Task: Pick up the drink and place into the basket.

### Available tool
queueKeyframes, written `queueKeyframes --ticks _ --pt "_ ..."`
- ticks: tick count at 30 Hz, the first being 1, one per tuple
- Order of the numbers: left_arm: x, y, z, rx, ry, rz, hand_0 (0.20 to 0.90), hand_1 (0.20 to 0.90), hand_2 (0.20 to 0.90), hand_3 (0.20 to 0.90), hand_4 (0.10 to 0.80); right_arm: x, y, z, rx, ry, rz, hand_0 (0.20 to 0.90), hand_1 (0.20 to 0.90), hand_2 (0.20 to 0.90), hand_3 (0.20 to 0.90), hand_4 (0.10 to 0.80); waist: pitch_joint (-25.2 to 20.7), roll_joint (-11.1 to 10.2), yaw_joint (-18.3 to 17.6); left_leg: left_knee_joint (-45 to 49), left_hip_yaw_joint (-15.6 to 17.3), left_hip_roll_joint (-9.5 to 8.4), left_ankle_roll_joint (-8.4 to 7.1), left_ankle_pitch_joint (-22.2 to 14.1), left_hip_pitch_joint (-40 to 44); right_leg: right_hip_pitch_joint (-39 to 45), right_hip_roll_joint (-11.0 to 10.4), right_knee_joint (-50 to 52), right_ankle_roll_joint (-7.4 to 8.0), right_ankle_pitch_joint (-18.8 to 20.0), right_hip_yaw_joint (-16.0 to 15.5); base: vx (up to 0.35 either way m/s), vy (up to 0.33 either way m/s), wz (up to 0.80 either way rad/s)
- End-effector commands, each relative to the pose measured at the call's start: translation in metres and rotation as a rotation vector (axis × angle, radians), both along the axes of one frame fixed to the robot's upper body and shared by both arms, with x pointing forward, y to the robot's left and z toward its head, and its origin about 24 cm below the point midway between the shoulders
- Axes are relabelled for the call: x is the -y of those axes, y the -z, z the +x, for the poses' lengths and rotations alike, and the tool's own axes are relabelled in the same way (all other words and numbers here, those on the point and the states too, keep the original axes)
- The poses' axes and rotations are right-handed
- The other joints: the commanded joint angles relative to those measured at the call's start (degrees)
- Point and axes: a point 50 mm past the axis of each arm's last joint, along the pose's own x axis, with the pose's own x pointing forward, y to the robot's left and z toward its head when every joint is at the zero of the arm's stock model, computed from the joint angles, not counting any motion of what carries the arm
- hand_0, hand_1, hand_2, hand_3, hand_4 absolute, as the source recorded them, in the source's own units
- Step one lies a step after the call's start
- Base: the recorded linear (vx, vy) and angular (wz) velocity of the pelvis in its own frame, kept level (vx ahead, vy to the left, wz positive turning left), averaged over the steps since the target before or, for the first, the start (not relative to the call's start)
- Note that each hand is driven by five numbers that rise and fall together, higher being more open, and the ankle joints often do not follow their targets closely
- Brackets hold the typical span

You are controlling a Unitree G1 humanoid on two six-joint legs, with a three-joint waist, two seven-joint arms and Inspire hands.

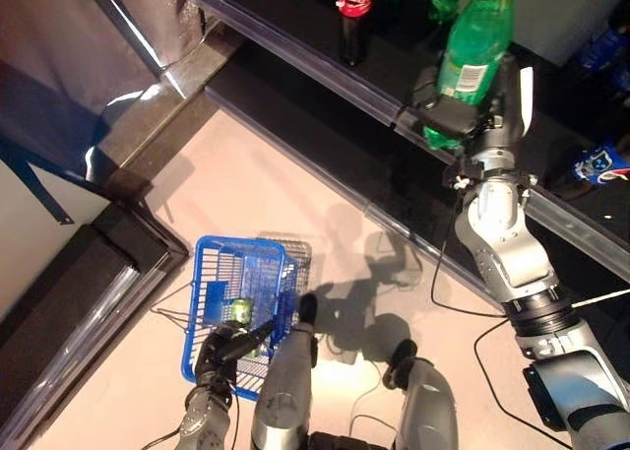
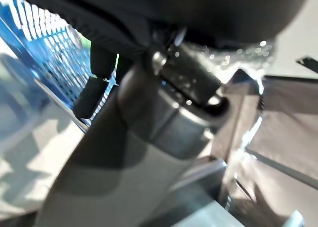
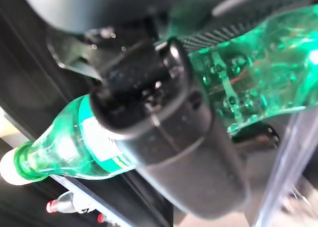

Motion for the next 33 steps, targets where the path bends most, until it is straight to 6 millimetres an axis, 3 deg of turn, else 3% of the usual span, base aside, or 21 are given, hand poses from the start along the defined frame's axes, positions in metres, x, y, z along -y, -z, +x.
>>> queueKeyframes --ticks 1,7,18,33 --pt "-0.02 -0.086 0.034 0.503 0.02 0.114 0.3 0.3 0.3 0.2 0.1 -0.038 -0.084 -0.05 0.438 -0.294 -0.008 0.3 0.3 0.3 0.2 0.1 -6.9 -0.5 0.0 4.5 -2.7 0.49 -0.95 -1.5 3.7 7.3 2.9 -5.1 -4.62 1.7 -2.6 0.052 -0.017 0.02" --pt "-0.017 -0.105 0.037 0.584 0.082 0.142 0.3 0.3 0.3 0.2 0.1 -0.069 -0.064 -0.058 0.35 -0.491 -0.032 0.3 0.3 0.3 0.2 0.1 -9.4 -0.9 1.2 1.8 -3.7 -0.16 -0.97 -1.4 6.0 11.0 3.2 -8.6 -4.28 2.3 -3.4 0.053 -0.02 0.07" --pt "0.008 -0.145 0.042 0.744 0.345 0.23 0.3 0.3 0.3 0.2 0.1 -0.099 -0.047 -0.058 0.237 -0.599 0.017 0.3 0.3 0.3 0.2 0.1 -12.1 -1.1 4.2 -0.6 -6.3 -1.73 -0.89 -2.5 7.9 15.5 3.2 -13.0 -3.48 3.6 -5.7 0.03 -0.013 0.13" --pt "0.044 -0.191 0.04 0.982 0.722 0.291 0.3 0.3 0.3 0.2 0.1 -0.11 -0.02 -0.039 0.055 -0.547 0.103 0.3 0.3 0.3 0.2 0.1 -12.5 -0.7 6.6 -0.2 -9.3 -3.15 -0.78 -3.0 8.1 17.8 2.9 -14.2 -2.88 4.1 -8.0 0.018 0.0 0.12"
